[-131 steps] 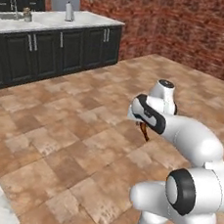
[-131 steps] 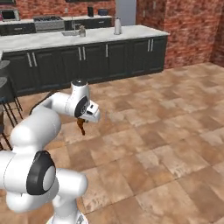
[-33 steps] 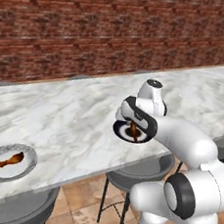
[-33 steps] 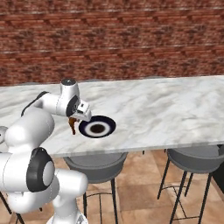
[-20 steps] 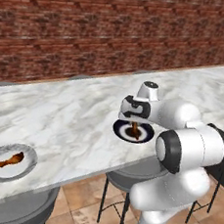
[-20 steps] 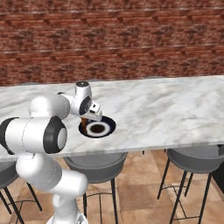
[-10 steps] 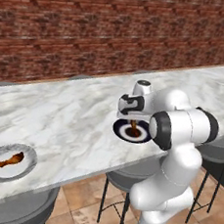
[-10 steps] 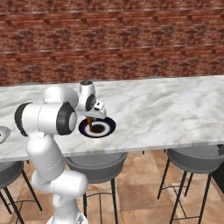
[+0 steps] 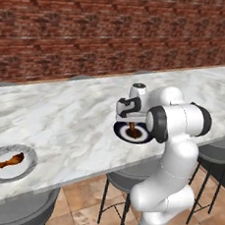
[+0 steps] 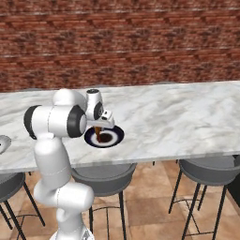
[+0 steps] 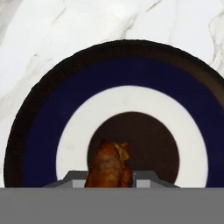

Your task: Take the chicken drumsticks from the pan and place one on each plate on the dining counter.

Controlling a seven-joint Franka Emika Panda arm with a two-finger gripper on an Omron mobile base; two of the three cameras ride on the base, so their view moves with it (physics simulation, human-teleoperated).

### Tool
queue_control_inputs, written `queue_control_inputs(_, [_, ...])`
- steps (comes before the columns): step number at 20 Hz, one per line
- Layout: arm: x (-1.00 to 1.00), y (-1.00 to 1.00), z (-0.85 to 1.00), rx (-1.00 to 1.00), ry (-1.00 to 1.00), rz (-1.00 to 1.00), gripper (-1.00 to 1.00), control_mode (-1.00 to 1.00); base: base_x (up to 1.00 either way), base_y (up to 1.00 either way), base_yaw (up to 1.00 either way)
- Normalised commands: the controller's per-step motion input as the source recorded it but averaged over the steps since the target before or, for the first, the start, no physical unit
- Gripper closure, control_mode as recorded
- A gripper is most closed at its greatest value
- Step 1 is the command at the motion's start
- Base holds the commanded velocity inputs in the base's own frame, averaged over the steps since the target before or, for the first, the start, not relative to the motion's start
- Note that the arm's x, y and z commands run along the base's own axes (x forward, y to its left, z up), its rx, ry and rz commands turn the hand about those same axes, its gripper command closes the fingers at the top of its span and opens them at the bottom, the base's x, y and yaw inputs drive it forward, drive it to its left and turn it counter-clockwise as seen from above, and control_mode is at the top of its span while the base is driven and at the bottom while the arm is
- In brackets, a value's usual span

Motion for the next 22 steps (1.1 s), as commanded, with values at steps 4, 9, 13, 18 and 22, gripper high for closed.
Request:
queue_control_inputs(4, [0.03, -0.13, -0.16, 0.00, 0.00, 0.00, 1.00, -1.00, 0.00, 0.00, 0.00])
queue_control_inputs(9, [0.13, -0.11, -0.19, 0.00, 0.00, 0.00, 1.00, -1.00, 0.00, 0.00, 0.00])
queue_control_inputs(13, [0.27, -0.08, -0.14, 0.00, 0.00, 0.00, 1.00, -1.00, 0.00, 0.00, 0.00])
queue_control_inputs(18, [0.19, -0.02, -0.11, 0.00, 0.00, 0.00, -1.00, -1.00, 0.00, 0.00, 0.00])
queue_control_inputs(22, [0.00, 0.00, -0.13, 0.00, 0.00, 0.00, -1.00, -1.00, 0.00, 0.00, 0.00])
